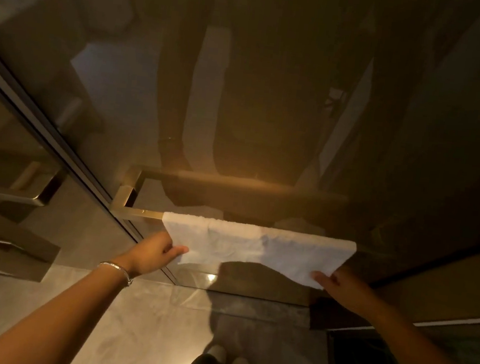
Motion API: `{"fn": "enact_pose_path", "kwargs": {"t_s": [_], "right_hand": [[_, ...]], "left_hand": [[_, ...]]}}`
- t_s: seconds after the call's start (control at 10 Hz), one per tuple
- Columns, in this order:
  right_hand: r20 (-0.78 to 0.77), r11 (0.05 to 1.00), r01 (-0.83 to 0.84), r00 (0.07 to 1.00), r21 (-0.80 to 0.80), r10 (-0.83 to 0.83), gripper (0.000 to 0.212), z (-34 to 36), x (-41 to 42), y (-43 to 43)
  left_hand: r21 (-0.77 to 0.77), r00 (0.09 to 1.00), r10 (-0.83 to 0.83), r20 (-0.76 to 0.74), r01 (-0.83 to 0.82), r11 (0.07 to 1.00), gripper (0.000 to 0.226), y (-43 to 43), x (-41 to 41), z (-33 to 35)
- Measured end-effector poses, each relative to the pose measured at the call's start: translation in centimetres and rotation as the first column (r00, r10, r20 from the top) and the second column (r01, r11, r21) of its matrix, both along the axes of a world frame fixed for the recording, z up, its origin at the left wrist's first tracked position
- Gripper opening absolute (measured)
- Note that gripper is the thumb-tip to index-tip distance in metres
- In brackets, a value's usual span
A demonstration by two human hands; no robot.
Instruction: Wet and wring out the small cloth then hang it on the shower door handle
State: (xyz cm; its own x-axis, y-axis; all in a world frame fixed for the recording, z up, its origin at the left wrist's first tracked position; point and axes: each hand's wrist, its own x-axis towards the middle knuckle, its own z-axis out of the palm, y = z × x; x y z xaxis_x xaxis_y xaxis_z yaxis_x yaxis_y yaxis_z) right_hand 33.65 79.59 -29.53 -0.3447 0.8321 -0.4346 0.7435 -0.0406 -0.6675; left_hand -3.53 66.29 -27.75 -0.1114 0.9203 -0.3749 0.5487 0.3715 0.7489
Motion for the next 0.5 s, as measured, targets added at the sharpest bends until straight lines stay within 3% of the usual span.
{"fn": "enact_pose_path", "kwargs": {"t_s": [0.2,0.3,0.4,0.5], "right_hand": [[-0.057,0.999,0.037,0.998,0.014,-0.036,0.031,-1.6,0.7,-0.6],[-0.068,0.986,-0.004,0.998,-0.165,-0.008,0.030,-1.6,0.7,-0.7],[-0.100,0.947,-0.107,0.992,-0.304,0.080,0.014,-1.6,1.9,-1.6],[-0.007,0.937,-0.198,0.979,-0.289,0.205,0.008,-1.9,2.5,-2.5]], "left_hand": [[0.046,0.996,0.087,0.011,-0.088,0.995,0.030,-1.4,0.6,-1.3],[0.006,0.991,0.134,0.022,-0.134,0.991,0.026,-2.2,1.3,-1.4],[-0.099,0.994,0.088,-0.058,-0.093,0.991,0.025,-4.4,2.2,-2.9],[-0.129,0.988,0.130,-0.083,-0.140,0.982,0.013,-5.8,3.2,-3.4]]}}
